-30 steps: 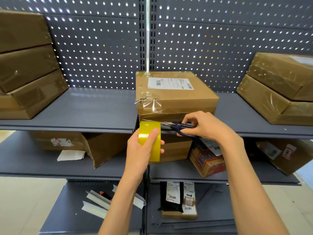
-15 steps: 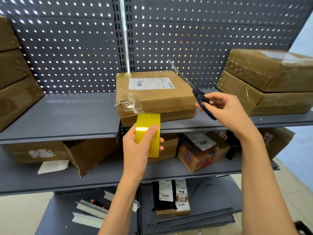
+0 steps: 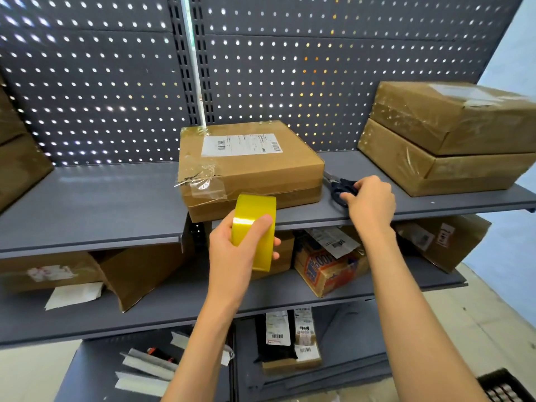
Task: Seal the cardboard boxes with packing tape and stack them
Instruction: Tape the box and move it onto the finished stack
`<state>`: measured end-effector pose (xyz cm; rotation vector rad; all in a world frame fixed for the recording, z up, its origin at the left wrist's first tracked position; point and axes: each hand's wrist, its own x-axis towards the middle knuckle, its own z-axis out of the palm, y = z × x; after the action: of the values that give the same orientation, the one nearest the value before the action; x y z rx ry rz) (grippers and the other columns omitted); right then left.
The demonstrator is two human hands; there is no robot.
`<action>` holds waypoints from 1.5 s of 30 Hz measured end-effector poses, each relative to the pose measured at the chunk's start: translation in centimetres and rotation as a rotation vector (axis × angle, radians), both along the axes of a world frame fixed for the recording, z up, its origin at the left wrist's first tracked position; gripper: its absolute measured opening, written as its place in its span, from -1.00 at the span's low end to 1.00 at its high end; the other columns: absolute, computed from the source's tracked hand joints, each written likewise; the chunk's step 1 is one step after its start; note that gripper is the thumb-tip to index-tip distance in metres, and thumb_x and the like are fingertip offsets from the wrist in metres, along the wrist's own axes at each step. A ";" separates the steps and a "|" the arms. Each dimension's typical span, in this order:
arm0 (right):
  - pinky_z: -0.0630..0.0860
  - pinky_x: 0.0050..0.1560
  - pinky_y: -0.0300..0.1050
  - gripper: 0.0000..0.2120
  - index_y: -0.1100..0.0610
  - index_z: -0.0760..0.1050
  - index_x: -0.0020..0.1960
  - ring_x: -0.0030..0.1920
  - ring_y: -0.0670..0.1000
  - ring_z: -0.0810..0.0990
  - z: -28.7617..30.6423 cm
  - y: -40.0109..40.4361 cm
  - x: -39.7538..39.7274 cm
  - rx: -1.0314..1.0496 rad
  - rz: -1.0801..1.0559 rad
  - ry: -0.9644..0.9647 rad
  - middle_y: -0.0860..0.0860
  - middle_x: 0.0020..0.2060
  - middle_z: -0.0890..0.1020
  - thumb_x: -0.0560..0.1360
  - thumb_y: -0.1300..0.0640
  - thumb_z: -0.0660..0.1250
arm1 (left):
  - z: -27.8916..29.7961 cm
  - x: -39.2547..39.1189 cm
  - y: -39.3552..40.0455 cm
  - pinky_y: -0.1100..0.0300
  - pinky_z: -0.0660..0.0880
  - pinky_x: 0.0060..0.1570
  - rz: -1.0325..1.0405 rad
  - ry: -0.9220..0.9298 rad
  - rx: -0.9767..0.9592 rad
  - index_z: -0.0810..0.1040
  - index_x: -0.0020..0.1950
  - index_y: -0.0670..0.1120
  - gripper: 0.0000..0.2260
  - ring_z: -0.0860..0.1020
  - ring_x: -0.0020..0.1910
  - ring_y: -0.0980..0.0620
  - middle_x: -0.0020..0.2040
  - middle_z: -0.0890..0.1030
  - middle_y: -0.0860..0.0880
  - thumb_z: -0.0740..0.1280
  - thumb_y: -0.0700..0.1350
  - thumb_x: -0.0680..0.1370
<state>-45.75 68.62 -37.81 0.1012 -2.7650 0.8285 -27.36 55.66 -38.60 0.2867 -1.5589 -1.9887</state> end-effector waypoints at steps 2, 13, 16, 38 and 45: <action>0.45 0.09 0.07 -0.74 0.28 0.53 0.11 0.08 0.27 0.55 -0.6 -0.5 -0.1 0.050 -0.002 -0.016 0.24 0.02 0.61 0.52 0.12 0.37 | 0.1 0.0 -0.1 0.19 0.49 -0.46 -0.002 0.000 -0.007 0.53 -0.10 -0.12 -0.84 0.55 -0.42 0.00 -0.31 0.55 -0.15 0.37 -0.07 0.40; 0.46 0.09 0.06 -0.74 0.25 0.54 0.20 0.15 0.22 0.53 -0.7 -0.5 0.0 0.020 0.112 0.079 0.19 0.11 0.61 0.58 0.14 0.27 | 2.4 0.8 -0.4 0.22 0.50 -0.47 -0.039 0.016 -0.134 0.54 -0.15 -0.09 -0.79 0.57 -0.45 0.02 -0.36 0.58 -0.09 0.52 -0.08 0.34; 0.44 0.15 0.05 -0.71 0.22 0.52 0.26 0.16 0.16 0.53 1.4 -1.2 0.8 -0.049 0.254 0.230 0.15 0.14 0.60 0.59 0.14 0.25 | 4.2 1.8 -1.6 0.21 0.52 -0.42 0.016 0.026 -0.303 0.60 -0.13 0.03 -0.78 0.60 -0.38 0.03 -0.31 0.63 -0.03 0.43 0.09 0.30; 0.42 0.06 -0.11 -0.77 0.15 0.52 0.17 0.05 0.00 0.49 5.1 -13.2 8.5 0.099 0.813 0.395 0.02 0.03 0.58 0.62 0.11 0.16 | 1.5 2.7 -21.4 0.08 0.22 -0.07 0.289 -0.788 -1.676 0.43 0.26 -0.15 -0.62 0.52 0.11 -0.19 0.14 0.59 -0.19 0.30 0.07 0.56; 0.43 0.06 -0.10 -0.73 0.15 0.50 0.20 0.05 0.00 0.51 4.1 -12.5 8.6 0.033 0.792 0.354 0.02 0.03 0.58 0.65 0.10 0.09 | 0.7 2.1 -20.4 0.01 0.30 0.17 0.337 -0.717 -1.576 0.41 0.31 -0.25 -0.58 0.41 0.21 -0.24 0.22 0.51 -0.26 0.29 0.00 0.58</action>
<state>-37.12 56.07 -33.67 1.2707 -2.3645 0.8120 -25.28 35.26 -37.91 0.5232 -2.7131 0.0171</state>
